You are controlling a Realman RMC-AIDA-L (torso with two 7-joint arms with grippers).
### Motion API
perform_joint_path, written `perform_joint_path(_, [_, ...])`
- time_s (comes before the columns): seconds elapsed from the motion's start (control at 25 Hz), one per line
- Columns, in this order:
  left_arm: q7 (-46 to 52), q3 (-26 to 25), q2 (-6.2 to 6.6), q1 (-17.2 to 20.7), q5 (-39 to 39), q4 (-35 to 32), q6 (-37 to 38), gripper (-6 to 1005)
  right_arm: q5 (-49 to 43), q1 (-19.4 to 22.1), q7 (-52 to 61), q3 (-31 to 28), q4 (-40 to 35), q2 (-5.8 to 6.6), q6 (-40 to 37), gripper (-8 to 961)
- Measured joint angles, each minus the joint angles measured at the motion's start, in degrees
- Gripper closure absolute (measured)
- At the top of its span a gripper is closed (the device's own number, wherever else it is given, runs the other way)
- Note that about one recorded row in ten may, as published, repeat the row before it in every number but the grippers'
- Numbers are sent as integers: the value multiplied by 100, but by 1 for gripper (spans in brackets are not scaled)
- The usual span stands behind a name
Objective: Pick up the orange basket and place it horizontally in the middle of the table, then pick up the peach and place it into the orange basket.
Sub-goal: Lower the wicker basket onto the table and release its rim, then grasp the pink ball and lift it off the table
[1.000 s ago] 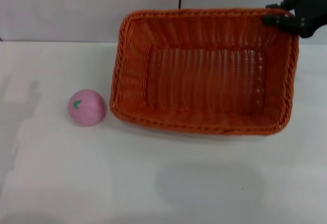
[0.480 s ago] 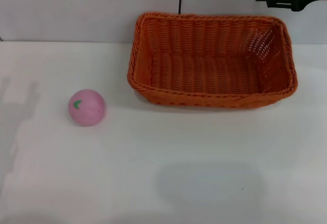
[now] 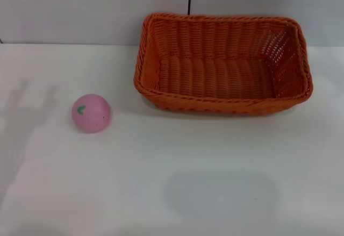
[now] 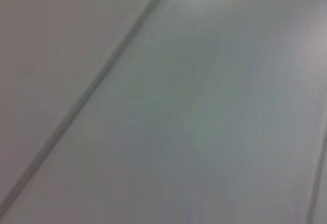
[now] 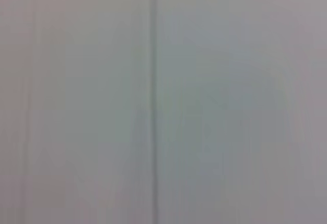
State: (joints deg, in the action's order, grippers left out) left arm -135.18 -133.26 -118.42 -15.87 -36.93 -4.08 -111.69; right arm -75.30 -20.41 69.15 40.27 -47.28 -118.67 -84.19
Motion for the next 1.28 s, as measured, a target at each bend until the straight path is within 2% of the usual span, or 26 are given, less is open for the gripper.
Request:
perform_joint_path(0.08, [136, 736, 42, 93, -2, 498, 614, 197, 754, 296, -360, -6, 595, -22, -314, 409])
perform_joint_path(0.12, [199, 920, 58, 123, -1, 640, 822, 197, 1283, 479, -633, -140, 1308, 6, -656, 409])
perform_joint_path(0.16, [297, 1416, 108, 212, -1, 983, 1386, 198, 1283, 479, -633, -140, 1308, 6, -656, 409])
perform_joint_path(0.32, [299, 2037, 217, 264, -2, 1237, 2076, 200, 1684, 774, -1166, -842, 2351, 6, -1190, 409])
perform_joint_path(0.4, [299, 2037, 217, 264, -2, 1237, 2076, 201, 1691, 867, -1284, -1140, 2631, -3, -1269, 410])
perform_joint_path(0.44, [288, 2499, 340, 265, -1, 1282, 2574, 202, 1695, 902, -1305, -1250, 2751, 5, -1284, 410])
perform_joint_path(0.48, [281, 2711, 391, 260, 0, 1283, 2743, 204, 1695, 932, -1307, -1341, 2821, 14, -1285, 410])
perform_joint_path(0.52, [272, 2877, 423, 251, 0, 1285, 2875, 206, 1694, 995, -1311, -1486, 2899, 22, -1291, 410])
perform_joint_path(0.6, [272, 2877, 423, 251, 0, 1285, 2875, 209, 1690, 1018, -1312, -1519, 2905, 22, -1296, 410])
perform_joint_path(0.68, [214, 3451, 477, 179, 0, 1291, 3337, 213, 1682, 1039, -1314, -1536, 2911, 21, -1305, 410])
perform_joint_path(0.88, [4, 3897, 381, 16, 1, 1315, 3862, 222, 1675, 1019, -1317, -1520, 2931, 9, -1305, 411])
perform_joint_path(1.08, [-98, 4059, 273, -89, -48, 1377, 4255, 230, 1675, 995, -1315, -1490, 2967, -2, -1311, 411])
perform_joint_path(1.28, [-105, 4093, 234, -159, -191, 1410, 4449, 239, 1676, 1006, -1315, -1523, 3071, 10, -1320, 411])
